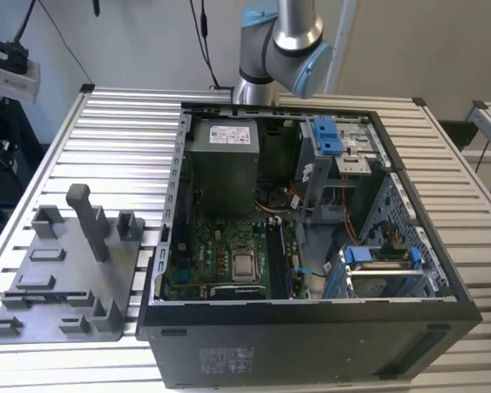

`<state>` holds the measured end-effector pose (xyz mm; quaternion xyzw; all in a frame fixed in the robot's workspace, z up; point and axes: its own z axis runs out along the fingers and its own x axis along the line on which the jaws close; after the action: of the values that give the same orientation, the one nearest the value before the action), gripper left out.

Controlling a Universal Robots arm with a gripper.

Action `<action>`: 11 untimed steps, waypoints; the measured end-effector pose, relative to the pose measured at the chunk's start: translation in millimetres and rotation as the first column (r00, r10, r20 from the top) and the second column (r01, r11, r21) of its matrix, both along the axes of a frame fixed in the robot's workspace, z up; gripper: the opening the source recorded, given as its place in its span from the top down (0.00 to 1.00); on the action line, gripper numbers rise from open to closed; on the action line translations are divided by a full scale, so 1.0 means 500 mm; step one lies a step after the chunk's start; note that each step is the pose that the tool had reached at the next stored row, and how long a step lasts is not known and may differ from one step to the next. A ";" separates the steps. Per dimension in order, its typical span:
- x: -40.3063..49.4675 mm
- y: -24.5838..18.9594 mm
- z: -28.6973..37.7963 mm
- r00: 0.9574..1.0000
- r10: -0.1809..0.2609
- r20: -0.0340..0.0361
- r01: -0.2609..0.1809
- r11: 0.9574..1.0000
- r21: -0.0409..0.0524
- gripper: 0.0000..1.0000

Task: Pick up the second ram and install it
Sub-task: 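Pick up the second ram and move it above second insertion slot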

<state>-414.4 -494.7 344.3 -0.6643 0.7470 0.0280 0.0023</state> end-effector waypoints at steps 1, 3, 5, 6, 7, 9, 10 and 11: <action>0.000 0.0000 0.000 1.000 0.000 0.000 0.000 1.000 0.000 0.52; 0.000 0.0000 0.000 1.000 0.000 0.000 0.000 1.000 0.000 0.52; 0.000 0.0000 0.000 1.000 0.000 0.000 0.000 1.000 0.000 0.52; 0.000 0.0000 0.000 1.000 0.000 0.000 0.000 1.000 0.000 0.52; 0.000 0.0000 0.000 1.000 0.000 0.000 0.000 1.000 0.000 0.52; 0.000 0.0000 -0.001 1.000 0.000 0.000 0.000 1.000 0.000 0.52; 0.000 0.0000 -0.001 1.000 0.000 0.000 0.000 1.000 0.000 0.52; 0.000 0.0001 -0.002 1.000 0.000 0.001 0.000 1.000 0.000 0.52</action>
<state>-414.4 -494.7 343.3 -0.6643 0.7470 0.0279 0.0026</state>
